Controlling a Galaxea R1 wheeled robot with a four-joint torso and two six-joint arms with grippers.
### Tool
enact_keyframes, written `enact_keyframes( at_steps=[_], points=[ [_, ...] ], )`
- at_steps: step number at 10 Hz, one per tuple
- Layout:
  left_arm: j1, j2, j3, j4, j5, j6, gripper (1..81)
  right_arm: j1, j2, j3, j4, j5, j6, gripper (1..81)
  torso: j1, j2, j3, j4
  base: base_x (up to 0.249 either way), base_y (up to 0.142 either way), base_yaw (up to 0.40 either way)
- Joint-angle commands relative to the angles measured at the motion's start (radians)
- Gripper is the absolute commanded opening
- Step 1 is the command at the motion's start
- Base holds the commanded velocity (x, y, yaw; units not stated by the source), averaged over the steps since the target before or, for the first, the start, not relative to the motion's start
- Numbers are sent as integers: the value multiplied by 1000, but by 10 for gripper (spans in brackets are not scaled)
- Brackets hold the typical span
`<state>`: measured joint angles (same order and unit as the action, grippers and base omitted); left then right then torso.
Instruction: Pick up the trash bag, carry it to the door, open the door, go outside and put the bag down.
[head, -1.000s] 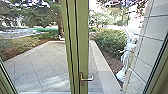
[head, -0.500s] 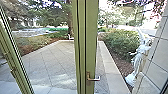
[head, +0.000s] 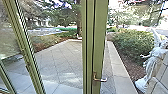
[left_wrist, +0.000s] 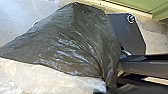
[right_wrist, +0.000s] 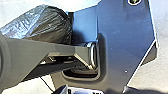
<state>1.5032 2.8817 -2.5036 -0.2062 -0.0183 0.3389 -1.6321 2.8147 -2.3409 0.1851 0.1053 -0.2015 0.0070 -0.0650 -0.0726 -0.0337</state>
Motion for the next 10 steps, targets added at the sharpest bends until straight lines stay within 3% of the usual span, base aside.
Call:
enact_keyframes(
  at_steps=[1, 10],
  points=[
    [-53, -5, 5, 10, 64, 2, 10, 37, -8, 11, -7, -62, -3, 811, 0, 0, 0, 0, 0, 0, 243],
    [-54, 5, -12, 10, 67, 2, 10, 34, -5, 2, -7, -62, -3, 811, 0, 0, 0, 0, 0, 0, 216]
  ],
)
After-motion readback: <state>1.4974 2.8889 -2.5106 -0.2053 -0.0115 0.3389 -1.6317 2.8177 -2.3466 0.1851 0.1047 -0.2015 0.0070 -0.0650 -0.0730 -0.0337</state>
